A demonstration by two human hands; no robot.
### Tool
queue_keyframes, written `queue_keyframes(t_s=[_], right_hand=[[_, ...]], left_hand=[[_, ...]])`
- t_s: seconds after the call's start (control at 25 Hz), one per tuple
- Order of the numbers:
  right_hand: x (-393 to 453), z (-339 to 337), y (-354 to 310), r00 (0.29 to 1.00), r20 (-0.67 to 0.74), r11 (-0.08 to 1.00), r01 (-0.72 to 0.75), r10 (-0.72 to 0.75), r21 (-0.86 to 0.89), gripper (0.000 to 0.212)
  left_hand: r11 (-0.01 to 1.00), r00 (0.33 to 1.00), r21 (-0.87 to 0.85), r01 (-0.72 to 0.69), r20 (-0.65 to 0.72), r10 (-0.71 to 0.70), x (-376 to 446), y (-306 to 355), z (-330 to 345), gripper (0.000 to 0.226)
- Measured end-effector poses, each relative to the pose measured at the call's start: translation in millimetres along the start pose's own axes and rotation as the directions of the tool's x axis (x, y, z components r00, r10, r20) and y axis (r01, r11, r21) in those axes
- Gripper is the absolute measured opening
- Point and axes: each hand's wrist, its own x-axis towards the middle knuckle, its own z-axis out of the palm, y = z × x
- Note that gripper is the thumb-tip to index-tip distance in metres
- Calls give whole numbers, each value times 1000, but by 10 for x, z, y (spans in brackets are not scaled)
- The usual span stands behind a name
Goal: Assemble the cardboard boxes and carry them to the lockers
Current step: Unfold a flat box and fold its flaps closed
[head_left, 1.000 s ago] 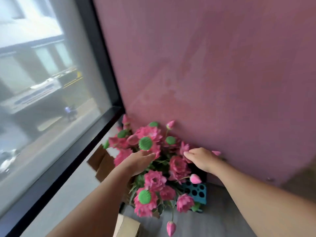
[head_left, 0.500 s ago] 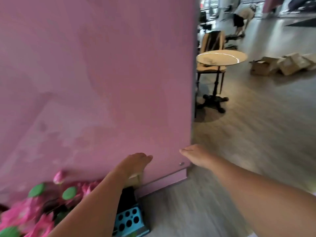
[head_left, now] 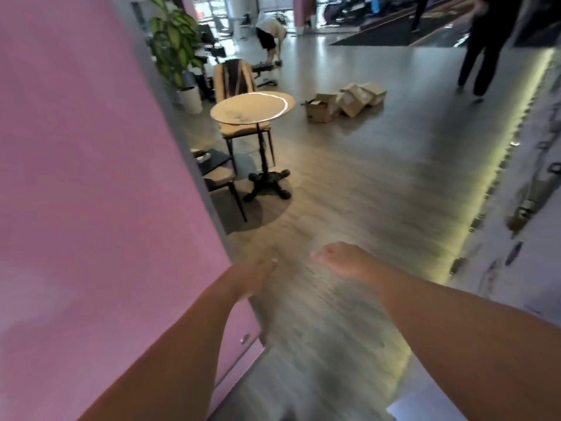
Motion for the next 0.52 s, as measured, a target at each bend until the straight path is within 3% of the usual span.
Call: queue_keyframes(t_s=[0.04, 0.16, 0.2, 0.36, 0.52], right_hand=[[126, -103, 61, 998, -34, 999, -48, 48, -1, 47], [443, -402, 263, 980, -127, 987, -145, 153, 74, 50], [522, -487, 300, 974, -141, 980, -163, 177, 111, 49], [985, -933, 491, 943, -187, 949, -234, 274, 210, 45], [1659, -1444, 825, 936, -168, 945, -282, 309, 166, 49]], left_hand=[[999, 999, -14, -32, -4, 32, 208, 119, -71, 88], [996, 994, 56, -75, 79, 71, 847, 460, -241, 47], [991, 990, 84, -102, 105, 93, 1037, 579, -313, 45], [977, 968, 109, -184, 194, 160, 2175, 959, -336, 82], [956, 938, 148, -252, 281, 203, 2845, 1598, -401, 52]])
